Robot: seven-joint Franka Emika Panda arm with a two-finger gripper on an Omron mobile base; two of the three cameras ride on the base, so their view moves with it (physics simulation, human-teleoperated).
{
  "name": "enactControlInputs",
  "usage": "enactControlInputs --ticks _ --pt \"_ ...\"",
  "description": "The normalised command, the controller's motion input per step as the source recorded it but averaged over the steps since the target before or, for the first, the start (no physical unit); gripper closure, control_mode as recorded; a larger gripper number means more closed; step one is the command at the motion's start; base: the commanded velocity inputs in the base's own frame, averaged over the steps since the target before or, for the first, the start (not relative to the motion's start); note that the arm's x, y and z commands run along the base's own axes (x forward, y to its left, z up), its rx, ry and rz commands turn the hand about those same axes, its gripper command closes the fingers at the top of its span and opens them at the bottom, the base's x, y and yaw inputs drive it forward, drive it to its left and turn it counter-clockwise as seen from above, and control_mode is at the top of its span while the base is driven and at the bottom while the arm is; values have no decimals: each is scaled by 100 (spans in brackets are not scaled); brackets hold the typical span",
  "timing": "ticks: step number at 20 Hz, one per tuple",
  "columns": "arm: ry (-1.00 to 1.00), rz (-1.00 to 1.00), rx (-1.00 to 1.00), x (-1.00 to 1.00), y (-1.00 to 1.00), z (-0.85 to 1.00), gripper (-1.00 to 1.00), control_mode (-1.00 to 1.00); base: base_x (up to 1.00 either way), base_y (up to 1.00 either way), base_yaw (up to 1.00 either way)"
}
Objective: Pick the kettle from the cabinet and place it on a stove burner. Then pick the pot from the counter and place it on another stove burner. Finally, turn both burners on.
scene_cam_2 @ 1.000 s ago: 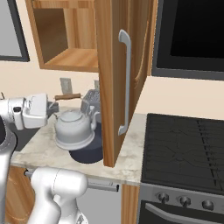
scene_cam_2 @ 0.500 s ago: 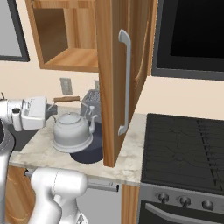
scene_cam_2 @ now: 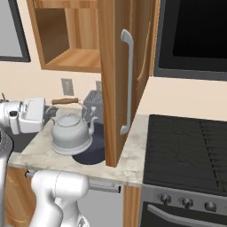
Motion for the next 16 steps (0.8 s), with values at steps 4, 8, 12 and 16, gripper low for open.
enactControlInputs --ticks 4,8,12,16 --pt "0 0 0 0 0 0 100 100 -45 6 -1" --pt "0 0 0 0 0 0 100 100 -48 4 -2" --pt "0 0 0 0 0 0 100 100 -55 1 -4" --pt "0 0 0 0 0 0 100 100 -67 0 -6"
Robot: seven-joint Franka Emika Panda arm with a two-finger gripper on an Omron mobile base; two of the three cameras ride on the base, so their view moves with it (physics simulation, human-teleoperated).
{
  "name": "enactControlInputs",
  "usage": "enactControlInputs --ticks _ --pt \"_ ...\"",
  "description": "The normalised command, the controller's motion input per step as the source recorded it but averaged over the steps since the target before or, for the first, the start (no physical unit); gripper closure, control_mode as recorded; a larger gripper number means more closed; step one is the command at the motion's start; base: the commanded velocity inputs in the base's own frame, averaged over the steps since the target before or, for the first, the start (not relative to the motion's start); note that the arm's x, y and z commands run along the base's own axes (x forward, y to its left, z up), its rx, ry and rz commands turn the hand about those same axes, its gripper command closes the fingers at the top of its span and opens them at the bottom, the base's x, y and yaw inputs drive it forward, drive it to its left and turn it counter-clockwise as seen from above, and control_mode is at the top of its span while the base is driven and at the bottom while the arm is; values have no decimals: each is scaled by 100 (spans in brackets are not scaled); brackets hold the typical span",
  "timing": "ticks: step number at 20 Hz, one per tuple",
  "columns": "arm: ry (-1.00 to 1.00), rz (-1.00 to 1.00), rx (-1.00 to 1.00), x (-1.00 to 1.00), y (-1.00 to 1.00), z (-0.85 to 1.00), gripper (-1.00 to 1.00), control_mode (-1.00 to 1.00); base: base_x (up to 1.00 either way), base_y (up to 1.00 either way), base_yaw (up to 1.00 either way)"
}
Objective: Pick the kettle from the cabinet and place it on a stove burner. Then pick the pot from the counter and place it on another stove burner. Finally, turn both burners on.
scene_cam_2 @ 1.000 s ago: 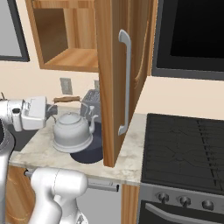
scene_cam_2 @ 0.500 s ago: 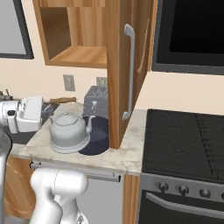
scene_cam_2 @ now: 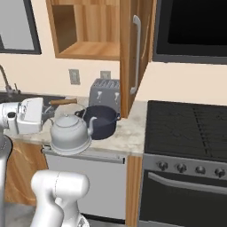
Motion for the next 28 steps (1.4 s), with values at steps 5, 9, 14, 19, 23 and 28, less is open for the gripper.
enactControlInputs --ticks 5,9,14,19,23,28 --pt "0 0 0 0 0 0 100 100 -73 -7 -8" --pt "0 0 0 0 0 0 100 100 -65 -24 -8" --pt "0 0 0 0 0 0 100 100 -47 -34 -8" --pt "0 0 0 0 0 0 100 100 -23 -51 -8" --pt "0 0 0 0 0 0 100 100 -15 -61 -7" --pt "0 0 0 0 0 0 100 100 -9 -62 -5"
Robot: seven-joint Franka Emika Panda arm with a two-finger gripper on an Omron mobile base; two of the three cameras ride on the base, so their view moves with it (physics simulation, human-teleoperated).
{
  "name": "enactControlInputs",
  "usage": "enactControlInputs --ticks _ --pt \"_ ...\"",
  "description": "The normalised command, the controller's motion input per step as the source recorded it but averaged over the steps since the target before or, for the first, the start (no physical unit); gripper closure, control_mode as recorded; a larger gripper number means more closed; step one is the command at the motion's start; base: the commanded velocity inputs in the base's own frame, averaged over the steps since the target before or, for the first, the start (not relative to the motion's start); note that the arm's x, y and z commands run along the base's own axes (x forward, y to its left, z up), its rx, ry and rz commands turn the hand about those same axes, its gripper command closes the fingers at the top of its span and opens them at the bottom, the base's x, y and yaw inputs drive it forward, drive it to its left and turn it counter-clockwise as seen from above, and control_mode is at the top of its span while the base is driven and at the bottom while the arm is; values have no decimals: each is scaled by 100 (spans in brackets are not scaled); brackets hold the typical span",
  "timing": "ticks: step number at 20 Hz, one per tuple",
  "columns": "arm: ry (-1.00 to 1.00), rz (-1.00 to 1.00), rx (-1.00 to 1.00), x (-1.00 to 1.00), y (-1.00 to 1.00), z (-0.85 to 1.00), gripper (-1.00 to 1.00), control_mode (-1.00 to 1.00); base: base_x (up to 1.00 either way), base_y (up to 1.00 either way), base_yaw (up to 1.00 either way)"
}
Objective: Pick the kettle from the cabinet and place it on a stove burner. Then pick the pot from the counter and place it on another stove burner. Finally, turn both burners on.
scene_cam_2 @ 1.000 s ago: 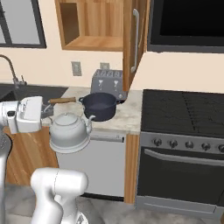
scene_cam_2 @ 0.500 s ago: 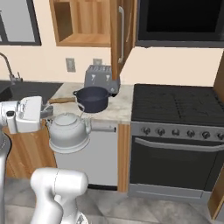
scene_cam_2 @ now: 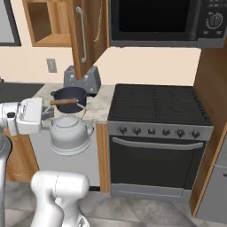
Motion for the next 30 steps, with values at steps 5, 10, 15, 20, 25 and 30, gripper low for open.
enactControlInputs --ticks 5,10,15,20,25,30 --pt "0 0 0 0 0 0 100 100 -2 -65 -1" --pt "0 0 0 0 0 0 100 100 0 -55 0" --pt "0 0 0 0 0 0 100 100 8 -41 1" --pt "0 0 0 0 0 0 100 100 24 -35 4" --pt "0 0 0 0 0 0 100 100 44 -32 5" --pt "0 0 0 0 0 0 100 100 61 -23 6"
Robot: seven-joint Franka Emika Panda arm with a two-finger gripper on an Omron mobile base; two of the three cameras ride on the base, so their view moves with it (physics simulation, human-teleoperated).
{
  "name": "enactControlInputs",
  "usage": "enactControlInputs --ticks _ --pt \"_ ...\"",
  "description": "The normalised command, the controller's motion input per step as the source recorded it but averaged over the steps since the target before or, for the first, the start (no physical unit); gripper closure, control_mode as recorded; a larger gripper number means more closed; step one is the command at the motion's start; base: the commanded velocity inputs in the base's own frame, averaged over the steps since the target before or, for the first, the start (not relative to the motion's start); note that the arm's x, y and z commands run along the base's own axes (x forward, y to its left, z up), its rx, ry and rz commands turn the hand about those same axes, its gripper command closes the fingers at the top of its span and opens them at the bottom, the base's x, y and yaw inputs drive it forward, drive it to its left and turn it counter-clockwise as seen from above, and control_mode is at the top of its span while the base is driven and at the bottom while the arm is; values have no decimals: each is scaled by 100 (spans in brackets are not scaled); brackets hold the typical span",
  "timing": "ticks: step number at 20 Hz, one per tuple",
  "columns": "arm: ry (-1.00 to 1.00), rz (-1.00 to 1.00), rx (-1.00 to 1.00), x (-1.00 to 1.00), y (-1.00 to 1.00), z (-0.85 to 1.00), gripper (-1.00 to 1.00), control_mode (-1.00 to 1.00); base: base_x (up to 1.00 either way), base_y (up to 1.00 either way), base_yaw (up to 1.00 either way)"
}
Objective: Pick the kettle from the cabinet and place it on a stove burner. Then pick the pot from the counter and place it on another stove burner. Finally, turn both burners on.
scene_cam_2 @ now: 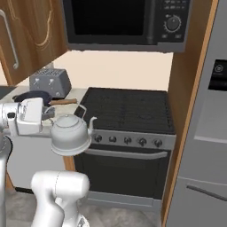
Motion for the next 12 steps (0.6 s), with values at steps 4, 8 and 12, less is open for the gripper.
enactControlInputs --ticks 4,8,12 --pt "0 0 0 0 0 0 100 100 54 -36 4" --pt "0 0 0 0 0 0 100 100 42 -50 4" --pt "0 0 0 0 0 0 100 100 36 -50 5"
